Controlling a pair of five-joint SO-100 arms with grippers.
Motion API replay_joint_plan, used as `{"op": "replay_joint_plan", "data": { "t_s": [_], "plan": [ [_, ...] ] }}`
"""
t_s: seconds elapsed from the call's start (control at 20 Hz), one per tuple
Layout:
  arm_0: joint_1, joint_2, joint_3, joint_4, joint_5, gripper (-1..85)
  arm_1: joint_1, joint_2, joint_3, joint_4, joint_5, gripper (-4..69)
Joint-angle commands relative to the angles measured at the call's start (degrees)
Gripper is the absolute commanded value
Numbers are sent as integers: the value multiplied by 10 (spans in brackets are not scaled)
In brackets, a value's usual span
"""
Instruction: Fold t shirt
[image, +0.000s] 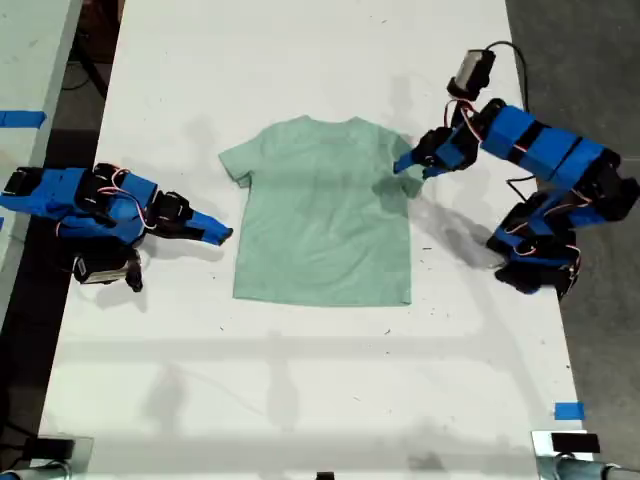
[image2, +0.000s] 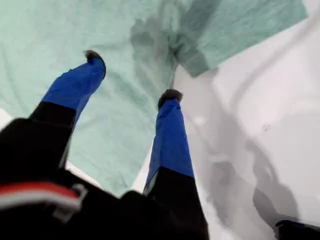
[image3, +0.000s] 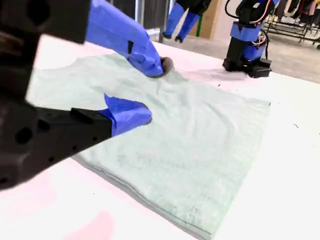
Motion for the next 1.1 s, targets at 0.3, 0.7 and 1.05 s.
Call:
{"op": "replay_joint_plan", "data": {
  "t_s": [0.3, 0.7, 1.05],
  "plan": [
    [2, 4, 10, 0, 2, 117, 142, -168, 44, -87, -59, 269],
    [2, 4, 10, 0, 2, 117, 120, -140, 90, -230, -40, 258],
    [2, 4, 10, 0, 2, 117, 105, -98, 165, -316, 18, 19]
  ]
}}
